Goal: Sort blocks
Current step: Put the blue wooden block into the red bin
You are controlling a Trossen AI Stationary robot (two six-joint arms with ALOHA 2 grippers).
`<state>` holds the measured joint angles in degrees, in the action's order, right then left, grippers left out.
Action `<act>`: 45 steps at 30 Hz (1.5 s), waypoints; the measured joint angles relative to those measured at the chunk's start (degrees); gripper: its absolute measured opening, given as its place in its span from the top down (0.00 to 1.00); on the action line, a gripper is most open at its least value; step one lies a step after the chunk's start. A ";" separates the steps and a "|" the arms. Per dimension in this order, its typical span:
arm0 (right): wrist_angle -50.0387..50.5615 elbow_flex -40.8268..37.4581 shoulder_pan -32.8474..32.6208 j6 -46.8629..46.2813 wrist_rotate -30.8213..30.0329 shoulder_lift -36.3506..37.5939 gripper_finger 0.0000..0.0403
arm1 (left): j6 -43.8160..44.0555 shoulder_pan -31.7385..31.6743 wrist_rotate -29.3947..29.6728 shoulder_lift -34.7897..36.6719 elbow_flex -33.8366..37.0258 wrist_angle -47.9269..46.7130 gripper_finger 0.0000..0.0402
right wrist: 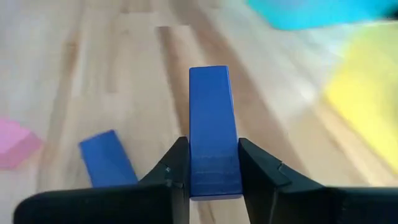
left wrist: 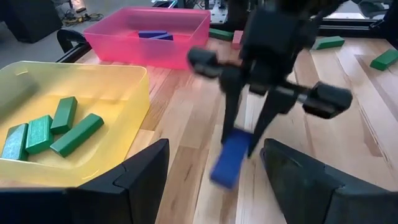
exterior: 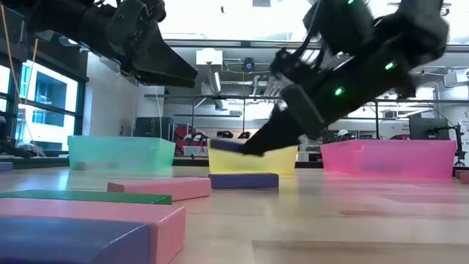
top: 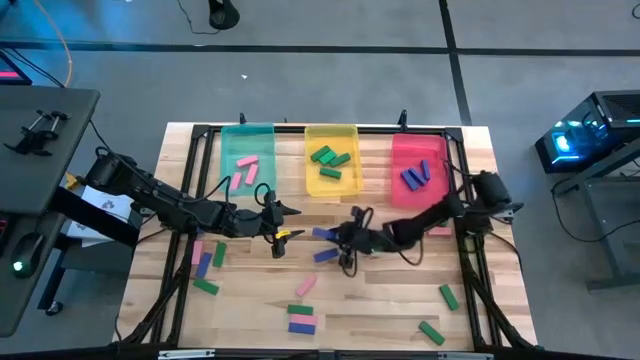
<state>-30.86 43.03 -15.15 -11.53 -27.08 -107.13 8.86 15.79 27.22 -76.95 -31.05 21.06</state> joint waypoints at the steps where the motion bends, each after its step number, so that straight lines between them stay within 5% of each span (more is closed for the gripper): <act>1: 2.68 -0.02 -1.33 -1.72 -3.49 1.30 0.82 | -0.02 0.00 0.00 0.00 0.00 0.01 0.38; 5: 19.74 0.03 -4.76 -12.60 -14.02 10.16 0.82 | 0.00 0.00 0.02 0.00 0.01 -0.05 0.38; 10: 52.69 0.07 -3.71 -33.56 -22.85 24.14 0.82 | 0.00 0.00 0.02 -0.01 0.01 -0.01 0.38; 15: 80.68 0.07 4.20 -54.70 -17.25 35.73 0.82 | 0.00 0.00 0.02 -0.02 0.01 0.02 0.38; 18: 89.03 0.07 12.38 -56.16 -9.65 38.72 0.82 | 0.00 0.00 0.01 -0.01 0.01 0.05 0.38; 23: 86.39 -1.47 28.18 -41.30 3.46 38.38 0.82 | 0.02 0.00 0.00 -0.02 0.00 0.08 0.38; 28: 80.81 -2.50 39.46 -31.80 6.28 36.76 0.82 | 0.64 0.00 0.00 -0.01 0.00 -0.07 0.38; 33: 76.36 -2.73 45.05 -26.64 8.55 34.36 0.81 | 0.89 0.00 -0.02 0.00 0.01 -0.23 0.38; 39: 75.75 -2.75 49.74 -23.86 9.53 28.95 0.67 | 2.09 0.01 -1.01 0.00 0.00 -2.41 0.38; 45: 74.66 -2.65 51.18 -16.46 10.05 26.54 0.64 | 12.37 0.87 -1.12 0.89 -0.29 -13.13 0.38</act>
<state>43.80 40.37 36.03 -28.00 -17.03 -80.59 21.24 16.66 26.11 -76.06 -31.35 7.92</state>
